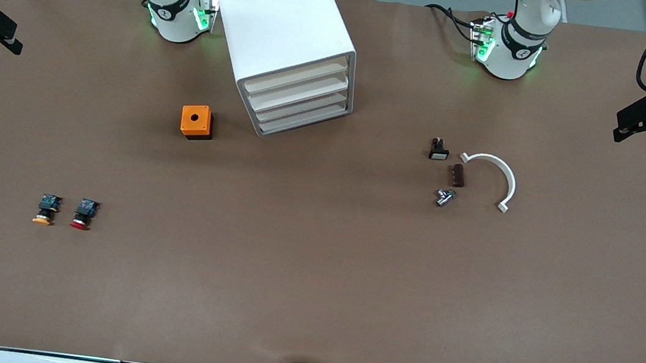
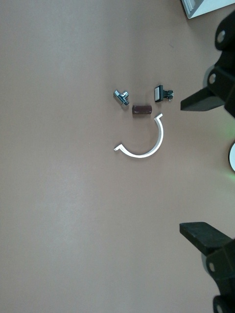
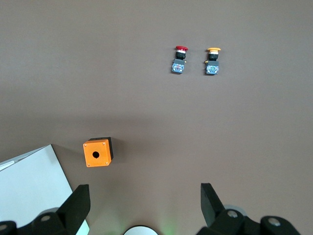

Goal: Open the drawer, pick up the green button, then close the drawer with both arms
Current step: 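Reach the left gripper to the cabinet drawer front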

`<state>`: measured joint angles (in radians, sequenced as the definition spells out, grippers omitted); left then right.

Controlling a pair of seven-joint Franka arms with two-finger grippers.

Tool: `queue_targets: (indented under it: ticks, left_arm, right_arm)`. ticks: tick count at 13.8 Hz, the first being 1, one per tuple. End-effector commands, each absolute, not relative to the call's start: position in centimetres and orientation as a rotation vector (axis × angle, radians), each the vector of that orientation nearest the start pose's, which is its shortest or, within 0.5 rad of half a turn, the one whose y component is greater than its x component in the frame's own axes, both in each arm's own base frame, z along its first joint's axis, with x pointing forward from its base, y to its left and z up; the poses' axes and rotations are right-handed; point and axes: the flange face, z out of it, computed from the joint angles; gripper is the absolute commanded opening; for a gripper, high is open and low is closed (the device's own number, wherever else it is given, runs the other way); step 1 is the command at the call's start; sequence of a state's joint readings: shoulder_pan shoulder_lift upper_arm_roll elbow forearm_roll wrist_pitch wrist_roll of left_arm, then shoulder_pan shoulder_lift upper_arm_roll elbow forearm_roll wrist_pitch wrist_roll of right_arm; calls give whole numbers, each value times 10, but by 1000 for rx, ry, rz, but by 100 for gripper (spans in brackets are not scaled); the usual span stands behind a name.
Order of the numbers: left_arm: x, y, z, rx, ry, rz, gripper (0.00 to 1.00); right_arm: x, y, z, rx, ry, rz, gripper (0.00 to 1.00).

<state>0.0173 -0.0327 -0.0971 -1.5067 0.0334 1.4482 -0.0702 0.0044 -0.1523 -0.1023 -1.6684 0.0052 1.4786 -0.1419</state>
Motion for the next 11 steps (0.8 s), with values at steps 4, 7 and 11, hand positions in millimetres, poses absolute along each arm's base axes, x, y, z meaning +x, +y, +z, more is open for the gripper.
queue_targets:
  ticks: [4, 7, 11]
  left_arm:
    - [532, -41, 661, -3085, 12, 33, 100]
    - [559, -48, 613, -3086, 36, 154, 100]
    - [596, -94, 555, -3102, -4, 151, 100]
  right_arm:
    - [486, -52, 653, -3101, -81, 40, 100]
    - [486, -52, 653, -3101, -81, 40, 100]
    - [486, -53, 652, -3100, -76, 54, 100]
